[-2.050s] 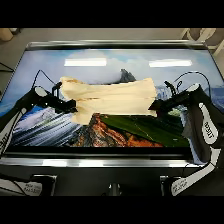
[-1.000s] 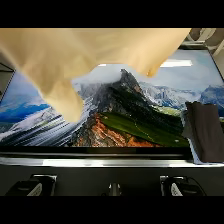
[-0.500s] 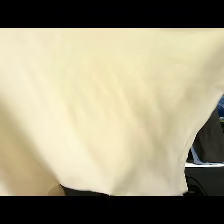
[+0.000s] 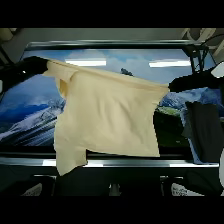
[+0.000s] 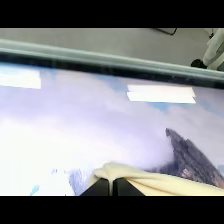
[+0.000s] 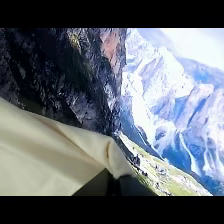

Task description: Fold the shirts.

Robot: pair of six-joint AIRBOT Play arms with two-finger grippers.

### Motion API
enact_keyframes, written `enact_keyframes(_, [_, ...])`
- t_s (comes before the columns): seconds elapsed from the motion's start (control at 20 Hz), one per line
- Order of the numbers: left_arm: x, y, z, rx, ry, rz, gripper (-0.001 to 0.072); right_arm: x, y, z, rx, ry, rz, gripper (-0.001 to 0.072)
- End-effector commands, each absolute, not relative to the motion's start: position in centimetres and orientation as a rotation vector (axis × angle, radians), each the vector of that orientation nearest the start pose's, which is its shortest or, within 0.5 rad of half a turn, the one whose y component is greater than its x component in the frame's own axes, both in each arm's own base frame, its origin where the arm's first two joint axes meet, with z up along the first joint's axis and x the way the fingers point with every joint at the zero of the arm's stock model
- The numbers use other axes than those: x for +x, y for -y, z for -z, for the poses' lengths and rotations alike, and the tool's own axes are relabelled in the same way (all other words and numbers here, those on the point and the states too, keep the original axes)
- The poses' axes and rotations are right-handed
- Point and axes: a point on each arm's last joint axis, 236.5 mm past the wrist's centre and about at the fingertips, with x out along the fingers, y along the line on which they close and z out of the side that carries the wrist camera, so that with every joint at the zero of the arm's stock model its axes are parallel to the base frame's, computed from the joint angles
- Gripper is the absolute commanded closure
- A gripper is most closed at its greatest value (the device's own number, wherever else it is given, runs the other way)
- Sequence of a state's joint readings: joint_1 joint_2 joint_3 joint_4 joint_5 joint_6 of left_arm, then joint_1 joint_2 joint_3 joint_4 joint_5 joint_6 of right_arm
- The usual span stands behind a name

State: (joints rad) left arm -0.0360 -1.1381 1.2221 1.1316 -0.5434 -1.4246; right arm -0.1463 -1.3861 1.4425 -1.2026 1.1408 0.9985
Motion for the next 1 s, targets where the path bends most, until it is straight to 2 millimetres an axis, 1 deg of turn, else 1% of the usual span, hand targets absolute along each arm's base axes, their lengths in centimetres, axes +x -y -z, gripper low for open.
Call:
enact_keyframes(0.0, [51.1,8.1,-9.0,-0.454,-0.631,0.172,0.0677,50.2,-1.8,-3.8,0.1,-0.943,-0.318,0.0692])
enact_keyframes(0.1, [51.3,9.5,-6.5,-0.497,-0.687,0.183,0.0676,51.7,-2.0,-3.8,0.145,-0.895,-0.303,0.0692])
enact_keyframes(0.15, [51.2,10.3,-5.4,-0.493,-0.714,0.193,0.0676,52.0,-2.0,-3.4,0.151,-0.894,-0.299,0.0692])
enact_keyframes(0.25, [50.7,12.2,-3.7,-0.482,-0.767,0.223,0.0676,51.9,-2.0,-2.0,0.159,-0.924,-0.303,0.0692])
enact_keyframes(0.35, [50.2,14.0,-2.7,-0.469,-0.8,0.253,0.0674,51.6,-2.2,-0.8,0.167,-0.959,-0.314,0.0684])
enact_keyframes(0.4, [49.9,14.5,-2.7,-0.466,-0.81,0.264,0.0613,51.7,-2.1,-1.0,0.164,-0.951,-0.309,0.0587])
enact_keyframes(0.45, [49.6,14.6,-2.9,-0.465,-0.827,0.277,0.0417,51.5,-2.1,-1.4,0.161,-0.955,-0.315,0.0382])
enact_keyframes(0.5, [49.1,14.2,-3.3,-0.464,-0.864,0.292,0.0098,50.9,-1.4,-2.3,0.142,-0.961,-0.32,0.0166])
enact_keyframes(0.55, [48.4,13.1,-3.7,-0.454,-0.92,0.304,0.0021,50.1,0.0,-3.2,0.117,-0.972,-0.317,0.0144])
enact_keyframes(0.6, [47.3,11.1,-3.9,-0.427,-0.998,0.306,0.0034,49.0,2.1,-4.0,0.102,-0.992,-0.292,0.0144])
enact_keyframes(0.65, [46.0,8.7,-4.1,-0.407,-1.075,0.293,0.0126,47.7,4.1,-4.5,0.11,-1.019,-0.267,0.0146])
enact_keyframes(0.7, [44.2,5.9,-3.9,-0.411,-1.162,0.26,0.0292,45.6,5.9,-4.6,0.131,-1.069,-0.26,0.0187])
enact_keyframes(0.75, [42.4,3.4,-3.3,-0.447,-1.239,0.204,0.0326,43.1,6.7,-4.2,0.156,-1.148,-0.289,0.0235])
enact_keyframes(0.8, [40.3,1.3,-2.3,-0.481,-1.316,0.149,0.0326,40.7,7.0,-3.6,0.166,-1.226,-0.332,0.0253])
enact_keyframes(0.85, [38.4,0.0,-0.9,-0.493,-1.378,0.114,0.0326,38.8,6.7,-2.7,0.168,-1.293,-0.378,0.0254])
enact_keyframes(0.9, [36.2,-0.7,1.0,-0.512,-1.443,0.086,0.0323,37.0,5.9,-1.6,0.171,-1.356,-0.427,0.0254])
enact_keyframes(0.95, [33.9,-0.4,3.0,-0.537,-1.507,0.076,0.0322,35.6,4.9,-0.5,0.189,-1.407,-0.464,0.0254])
